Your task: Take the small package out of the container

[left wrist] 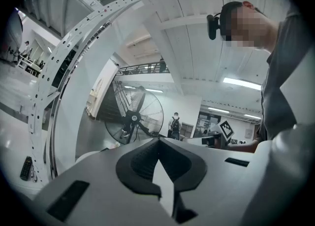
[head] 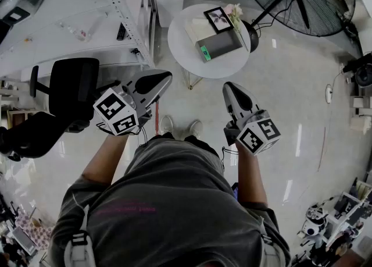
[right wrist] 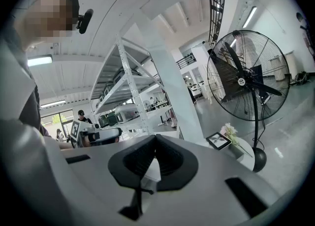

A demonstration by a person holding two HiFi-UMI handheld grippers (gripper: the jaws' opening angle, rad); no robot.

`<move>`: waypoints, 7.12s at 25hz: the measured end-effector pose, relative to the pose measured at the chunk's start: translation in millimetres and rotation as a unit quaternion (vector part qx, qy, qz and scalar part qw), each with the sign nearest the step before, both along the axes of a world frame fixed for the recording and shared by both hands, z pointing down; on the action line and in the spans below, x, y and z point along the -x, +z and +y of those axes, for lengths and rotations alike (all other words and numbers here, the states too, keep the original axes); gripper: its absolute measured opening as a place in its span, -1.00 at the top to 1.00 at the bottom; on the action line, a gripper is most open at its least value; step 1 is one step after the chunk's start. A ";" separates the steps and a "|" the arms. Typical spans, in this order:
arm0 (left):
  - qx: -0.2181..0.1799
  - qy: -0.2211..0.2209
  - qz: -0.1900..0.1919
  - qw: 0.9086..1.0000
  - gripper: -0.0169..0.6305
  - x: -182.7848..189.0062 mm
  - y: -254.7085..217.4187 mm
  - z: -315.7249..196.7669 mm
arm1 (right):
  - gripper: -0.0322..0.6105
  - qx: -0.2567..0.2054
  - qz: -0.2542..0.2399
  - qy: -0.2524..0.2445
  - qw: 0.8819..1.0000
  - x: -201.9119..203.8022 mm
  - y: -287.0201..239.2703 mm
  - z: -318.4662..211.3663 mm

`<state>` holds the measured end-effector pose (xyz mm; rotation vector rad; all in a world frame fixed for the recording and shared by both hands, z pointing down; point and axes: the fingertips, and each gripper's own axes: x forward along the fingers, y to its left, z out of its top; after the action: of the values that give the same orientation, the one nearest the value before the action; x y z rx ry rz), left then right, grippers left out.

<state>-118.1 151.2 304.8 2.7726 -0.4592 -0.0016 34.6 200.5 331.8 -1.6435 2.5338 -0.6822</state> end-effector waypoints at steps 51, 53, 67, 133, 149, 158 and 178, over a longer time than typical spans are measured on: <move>0.034 -0.048 -0.015 0.998 0.90 -121.1 39.9 -29.4 | 0.83 0.057 -0.027 -0.040 0.997 -119.3 55.3 -48.8; 0.039 -0.044 -0.014 0.998 0.90 -117.1 44.0 -43.4 | 0.83 0.061 -0.026 -0.040 0.997 -114.2 58.1 -63.2; 0.056 -0.010 -0.011 0.998 0.90 -86.2 60.3 -154.6 | 0.83 0.086 -0.019 -0.017 0.996 -73.4 72.5 -162.0; 0.167 -0.080 -0.071 0.980 0.90 -115.6 163.6 -254.6 | 0.44 0.282 0.203 -0.197 0.917 -33.7 313.3 -224.5; 0.172 -0.084 -0.075 0.979 0.90 -99.5 169.2 -241.2 | 0.68 0.315 0.201 -0.166 0.912 -45.7 334.1 -216.6; 0.165 -0.075 -0.072 0.981 0.90 -96.7 165.7 -245.0 | 0.81 0.324 0.191 -0.126 0.918 -69.8 331.3 -227.9; 0.111 -0.044 -0.047 0.992 0.90 -100.8 117.2 -260.1 | 0.82 0.233 0.169 -0.066 0.955 -91.2 224.4 -274.5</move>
<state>-17.3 -108.9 422.0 2.5401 -0.5695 0.1510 125.8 -74.0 556.2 -1.8723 2.9088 -1.1844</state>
